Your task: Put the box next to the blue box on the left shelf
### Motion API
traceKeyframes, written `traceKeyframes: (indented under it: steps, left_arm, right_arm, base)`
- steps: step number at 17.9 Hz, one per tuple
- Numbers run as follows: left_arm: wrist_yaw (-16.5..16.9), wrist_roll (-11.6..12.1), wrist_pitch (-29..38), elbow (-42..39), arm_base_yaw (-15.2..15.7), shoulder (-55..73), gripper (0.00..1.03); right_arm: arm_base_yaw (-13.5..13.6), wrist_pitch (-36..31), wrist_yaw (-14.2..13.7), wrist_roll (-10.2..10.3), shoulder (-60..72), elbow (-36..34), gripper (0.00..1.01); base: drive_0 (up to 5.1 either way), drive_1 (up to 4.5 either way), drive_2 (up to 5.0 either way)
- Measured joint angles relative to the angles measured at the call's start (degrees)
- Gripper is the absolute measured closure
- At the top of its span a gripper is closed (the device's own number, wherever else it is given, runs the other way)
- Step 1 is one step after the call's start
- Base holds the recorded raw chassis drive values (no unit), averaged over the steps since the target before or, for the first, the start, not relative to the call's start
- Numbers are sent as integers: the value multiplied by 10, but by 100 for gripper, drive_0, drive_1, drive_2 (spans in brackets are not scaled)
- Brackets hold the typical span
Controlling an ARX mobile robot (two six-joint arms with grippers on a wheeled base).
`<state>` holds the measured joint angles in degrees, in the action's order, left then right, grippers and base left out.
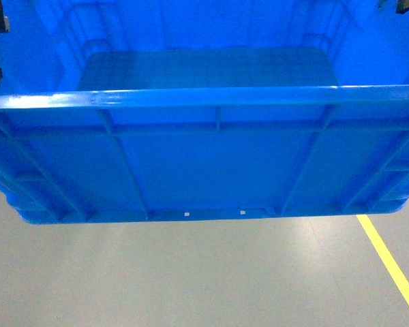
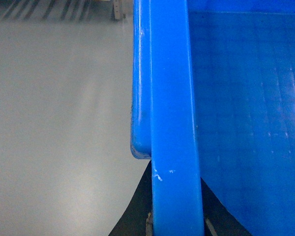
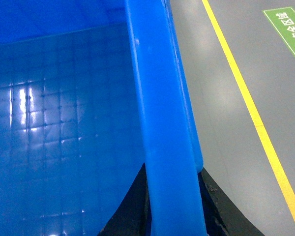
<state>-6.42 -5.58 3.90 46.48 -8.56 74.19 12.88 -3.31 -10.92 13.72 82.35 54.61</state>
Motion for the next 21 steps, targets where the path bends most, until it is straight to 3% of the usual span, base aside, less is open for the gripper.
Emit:
traceKeyframes:
  steps: [21]
  left_arm:
    - [0,0,1,0,0,0,97]
  right_arm:
    - [0,-2,0,2,0,0,84]
  base:
    - [-2,430,-433]
